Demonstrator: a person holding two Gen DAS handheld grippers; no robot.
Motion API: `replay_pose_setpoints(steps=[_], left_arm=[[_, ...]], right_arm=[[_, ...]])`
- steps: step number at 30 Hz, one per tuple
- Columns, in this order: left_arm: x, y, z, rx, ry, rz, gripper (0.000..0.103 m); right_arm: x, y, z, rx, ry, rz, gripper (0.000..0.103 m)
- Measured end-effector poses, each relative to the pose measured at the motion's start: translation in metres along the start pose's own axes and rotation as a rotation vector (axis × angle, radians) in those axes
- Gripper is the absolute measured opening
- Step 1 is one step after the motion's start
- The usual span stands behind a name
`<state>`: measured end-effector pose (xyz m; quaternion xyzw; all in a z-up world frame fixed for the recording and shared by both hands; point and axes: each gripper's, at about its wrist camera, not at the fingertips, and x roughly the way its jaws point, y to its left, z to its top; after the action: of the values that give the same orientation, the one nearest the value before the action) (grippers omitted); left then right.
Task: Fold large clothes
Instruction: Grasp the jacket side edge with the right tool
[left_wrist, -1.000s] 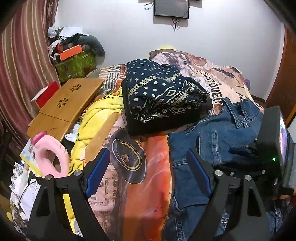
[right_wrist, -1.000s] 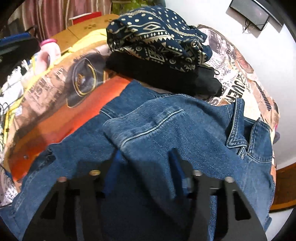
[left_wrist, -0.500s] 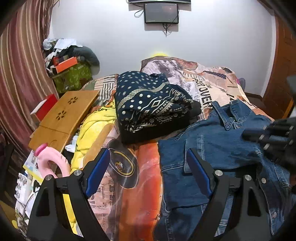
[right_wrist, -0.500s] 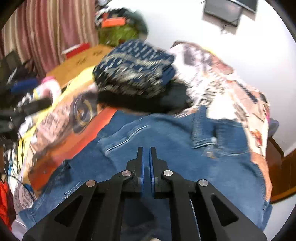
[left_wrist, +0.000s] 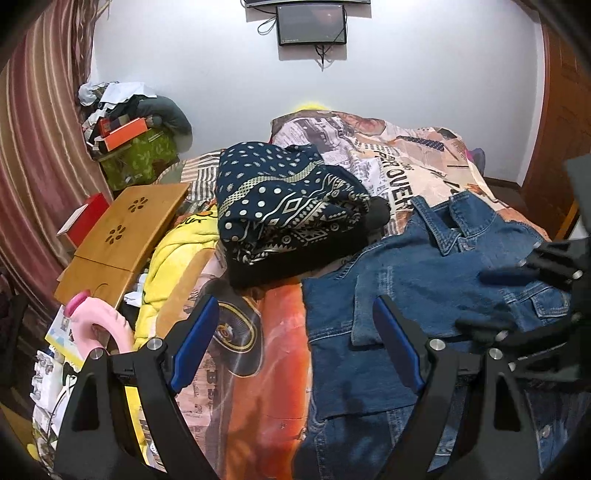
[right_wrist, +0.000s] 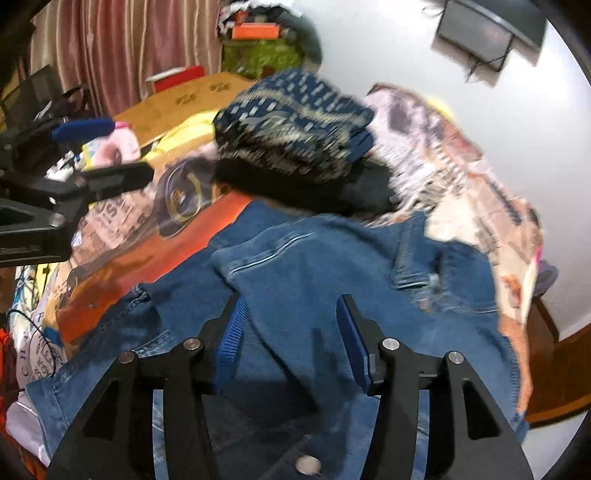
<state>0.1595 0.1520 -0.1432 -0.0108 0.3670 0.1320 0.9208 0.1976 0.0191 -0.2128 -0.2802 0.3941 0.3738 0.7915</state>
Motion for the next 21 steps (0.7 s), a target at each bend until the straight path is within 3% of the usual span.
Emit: replay_pose_setpoints(steps=[8, 13, 14, 15, 18, 21], left_arm=[[0.026, 0.029, -0.012, -0.068, 0.068, 0.012, 0.085], [0.040, 0.038, -0.019, -0.088, 0.099, 0.008, 0.085], [0.042, 0.039, -0.021, -0.090, 0.104, 0.009, 0.085], [0.044, 0.039, -0.021, -0.092, 0.110, 0.007, 0.085], [0.049, 0.039, -0.023, -0.104, 0.118, -0.002, 0.085], [0.049, 0.038, -0.023, -0.105, 0.117, -0.011, 0.085]], right_arm=[[0.074, 0.021, 0.013, -0.040, 0.161, 0.038, 0.048], [0.088, 0.029, 0.015, -0.081, 0.156, 0.008, 0.048], [0.088, 0.029, 0.015, -0.077, 0.151, 0.012, 0.046], [0.087, 0.028, 0.016, -0.077, 0.137, 0.019, 0.034], [0.082, 0.026, 0.017, -0.058, 0.116, 0.049, 0.017], [0.064, 0.025, 0.020, -0.032, 0.057, 0.031, 0.011]])
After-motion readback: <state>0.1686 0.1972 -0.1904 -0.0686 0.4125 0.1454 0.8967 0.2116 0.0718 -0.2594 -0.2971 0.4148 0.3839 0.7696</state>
